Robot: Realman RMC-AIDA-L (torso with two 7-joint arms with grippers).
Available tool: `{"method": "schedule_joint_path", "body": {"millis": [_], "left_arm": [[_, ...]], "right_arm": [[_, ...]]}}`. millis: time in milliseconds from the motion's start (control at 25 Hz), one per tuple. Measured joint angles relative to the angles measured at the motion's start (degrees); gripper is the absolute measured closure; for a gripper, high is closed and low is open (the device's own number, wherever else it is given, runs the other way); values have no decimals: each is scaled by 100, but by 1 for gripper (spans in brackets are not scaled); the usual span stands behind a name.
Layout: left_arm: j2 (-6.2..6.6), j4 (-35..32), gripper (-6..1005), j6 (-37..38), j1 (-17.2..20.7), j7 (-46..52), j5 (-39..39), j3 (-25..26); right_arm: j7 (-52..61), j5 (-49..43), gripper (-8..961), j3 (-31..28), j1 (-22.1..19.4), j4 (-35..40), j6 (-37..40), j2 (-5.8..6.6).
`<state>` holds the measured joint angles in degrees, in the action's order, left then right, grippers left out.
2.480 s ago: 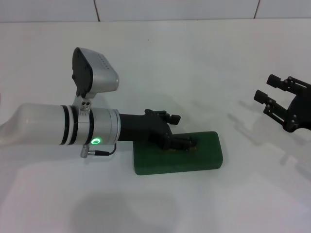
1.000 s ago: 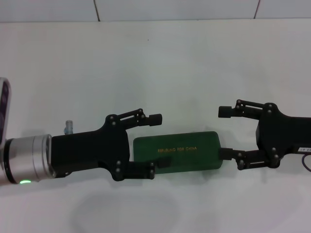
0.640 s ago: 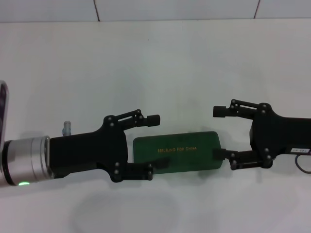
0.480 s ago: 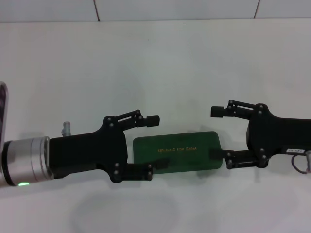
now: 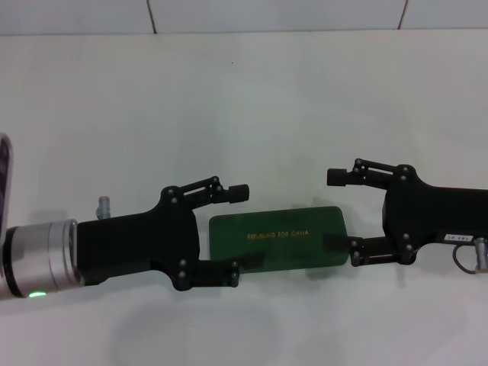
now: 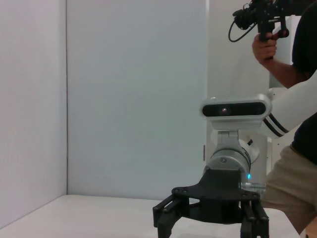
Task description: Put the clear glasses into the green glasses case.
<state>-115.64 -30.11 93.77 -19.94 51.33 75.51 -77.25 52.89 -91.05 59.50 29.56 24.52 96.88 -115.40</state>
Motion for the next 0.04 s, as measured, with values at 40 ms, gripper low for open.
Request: {"method": "schedule_joint_path", "body": {"millis": [40], "left_arm": [[-5,0,151,-3,22,0,0,0]], "right_arm": [[0,0,89,0,-6,0,-18,0]]}}
